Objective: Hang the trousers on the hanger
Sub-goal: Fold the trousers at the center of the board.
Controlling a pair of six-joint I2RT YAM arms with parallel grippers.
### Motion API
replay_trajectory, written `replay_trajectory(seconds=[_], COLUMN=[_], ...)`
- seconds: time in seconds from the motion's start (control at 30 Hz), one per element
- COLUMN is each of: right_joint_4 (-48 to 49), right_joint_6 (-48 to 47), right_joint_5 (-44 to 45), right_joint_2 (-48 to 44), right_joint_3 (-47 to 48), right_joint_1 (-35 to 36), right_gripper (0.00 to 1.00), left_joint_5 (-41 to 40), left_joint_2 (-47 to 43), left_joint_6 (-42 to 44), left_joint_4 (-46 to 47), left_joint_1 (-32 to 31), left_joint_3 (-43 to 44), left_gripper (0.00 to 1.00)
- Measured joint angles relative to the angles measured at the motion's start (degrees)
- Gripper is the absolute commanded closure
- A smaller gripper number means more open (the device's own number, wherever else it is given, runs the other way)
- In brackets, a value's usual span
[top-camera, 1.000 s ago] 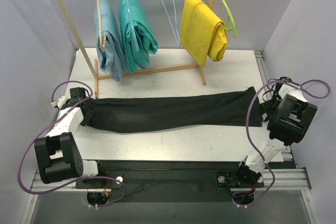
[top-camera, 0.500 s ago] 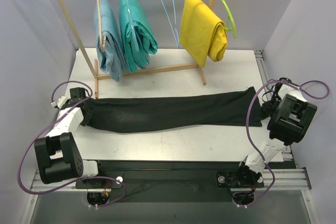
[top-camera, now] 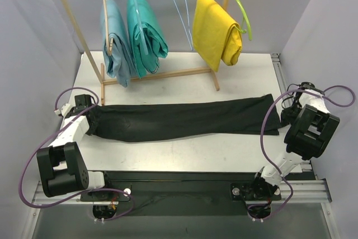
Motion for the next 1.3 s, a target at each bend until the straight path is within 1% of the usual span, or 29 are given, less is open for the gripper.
replay_trajectory(seconds=[0.43, 0.57, 0.6, 0.63, 0.67, 0.7, 0.8, 0.9, 1.03, 1.2, 1.3], right_joint_4=[-2.5, -2.4, -2.4, -2.4, -2.5, -2.5, -2.5, -2.7, -2.6, -0.8, 1.4], right_joint_6=[-0.4, -0.5, -0.6, -0.6, -0.7, -1.0, -1.5, -2.5, -4.0, -5.7, -6.1], right_joint_5=[0.6, 1.6, 2.0, 2.4, 2.8, 3.0, 3.3, 3.3, 3.3, 2.4, -0.2], right_joint_2=[-3.8, -3.9, -3.9, -3.9, -3.9, -3.9, -3.9, -3.6, -3.4, -3.1, -1.4], right_joint_3=[0.0, -1.4, -2.1, -2.6, -3.1, -3.3, -3.2, -2.0, 2.0, 6.5, 8.2], right_joint_1=[-0.5, -0.7, -0.7, -0.7, -0.7, -0.7, -0.9, -0.5, 1.5, 7.3, 11.0], right_gripper=[1.0, 1.0, 0.97, 0.8, 0.71, 0.55, 0.39, 0.37, 0.38, 0.38, 0.39], left_joint_5=[0.1, 0.1, 0.1, 0.1, 0.1, 0.1, 0.1, 0.2, 0.2, 0.4, 0.6], left_joint_2=[0.0, 0.0, 0.1, 0.1, 0.1, 0.2, 0.2, 0.2, 0.2, 0.1, -0.3], left_joint_6=[0.0, 0.1, 0.0, 0.0, 0.0, 0.1, 0.1, 0.4, 0.6, 2.2, 3.9], left_joint_4=[0.1, 0.3, 0.3, 0.3, 0.3, 0.4, 0.6, 0.8, 1.2, 2.2, 2.9], left_joint_1=[0.1, 0.1, 0.1, 0.1, 0.1, 0.1, 0.2, 0.2, 0.2, 0.2, 0.2], left_joint_3=[0.0, 0.0, 0.0, 0.0, 0.0, 0.0, 0.0, 0.0, -0.5, -0.9, -1.3], left_gripper=[1.0, 1.0, 1.0, 1.0, 1.0, 1.0, 1.0, 1.0, 1.0, 1.0, 1.0])
